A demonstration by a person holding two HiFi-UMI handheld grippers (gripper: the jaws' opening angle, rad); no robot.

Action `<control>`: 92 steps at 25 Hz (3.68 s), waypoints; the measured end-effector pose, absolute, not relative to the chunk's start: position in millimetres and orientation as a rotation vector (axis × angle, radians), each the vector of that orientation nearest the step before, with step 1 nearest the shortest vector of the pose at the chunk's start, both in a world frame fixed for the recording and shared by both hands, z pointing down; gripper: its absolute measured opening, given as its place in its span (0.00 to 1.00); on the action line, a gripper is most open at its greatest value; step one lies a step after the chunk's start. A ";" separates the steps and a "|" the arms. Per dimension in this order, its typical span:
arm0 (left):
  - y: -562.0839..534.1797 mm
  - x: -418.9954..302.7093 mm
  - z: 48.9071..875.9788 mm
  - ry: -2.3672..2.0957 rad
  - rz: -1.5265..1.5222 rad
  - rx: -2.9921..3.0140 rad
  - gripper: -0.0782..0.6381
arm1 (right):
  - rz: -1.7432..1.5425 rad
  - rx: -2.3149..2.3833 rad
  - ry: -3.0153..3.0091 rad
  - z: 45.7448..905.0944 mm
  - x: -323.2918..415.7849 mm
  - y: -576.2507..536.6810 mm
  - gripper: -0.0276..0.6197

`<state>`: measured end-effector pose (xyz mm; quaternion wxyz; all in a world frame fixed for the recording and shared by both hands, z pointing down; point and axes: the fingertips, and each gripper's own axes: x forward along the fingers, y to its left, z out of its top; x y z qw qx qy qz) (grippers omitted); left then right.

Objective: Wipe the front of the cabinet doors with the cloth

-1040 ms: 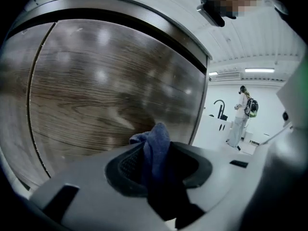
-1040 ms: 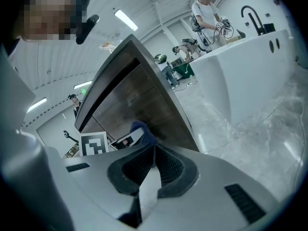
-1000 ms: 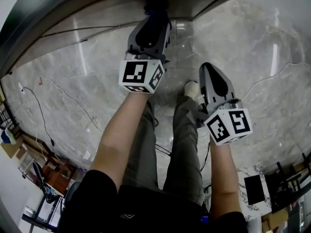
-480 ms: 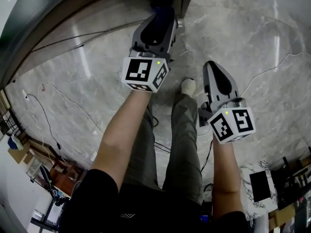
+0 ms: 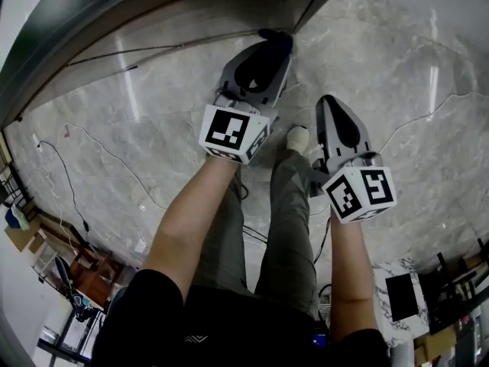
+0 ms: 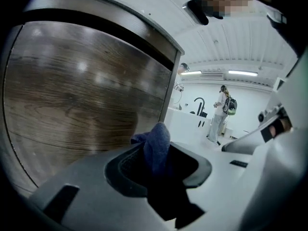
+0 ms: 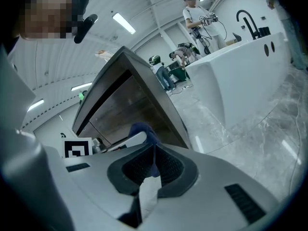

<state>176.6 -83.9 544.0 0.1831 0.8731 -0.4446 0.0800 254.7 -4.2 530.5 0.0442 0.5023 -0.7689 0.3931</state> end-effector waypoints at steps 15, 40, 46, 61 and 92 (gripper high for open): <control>-16.3 54.5 499.9 -1.355 0.179 2.302 0.30 | 1.114 1.383 -2.415 486.3 138.8 2.8 0.10; 72.8 -73.8 279.3 -1.425 0.138 2.350 0.29 | 0.971 1.141 -2.568 313.1 -0.9 67.8 0.10; 77.8 -83.9 241.6 -1.470 0.144 2.386 0.29 | 0.891 1.072 -2.610 281.3 -2.5 77.9 0.10; 82.2 -86.7 203.8 -1.530 0.076 2.375 0.29 | 0.745 0.998 -2.665 231.4 -1.4 81.1 0.10; 97.5 -78.9 205.6 -1.525 0.069 2.325 0.30 | 0.687 0.858 -2.694 224.3 -9.6 98.6 0.10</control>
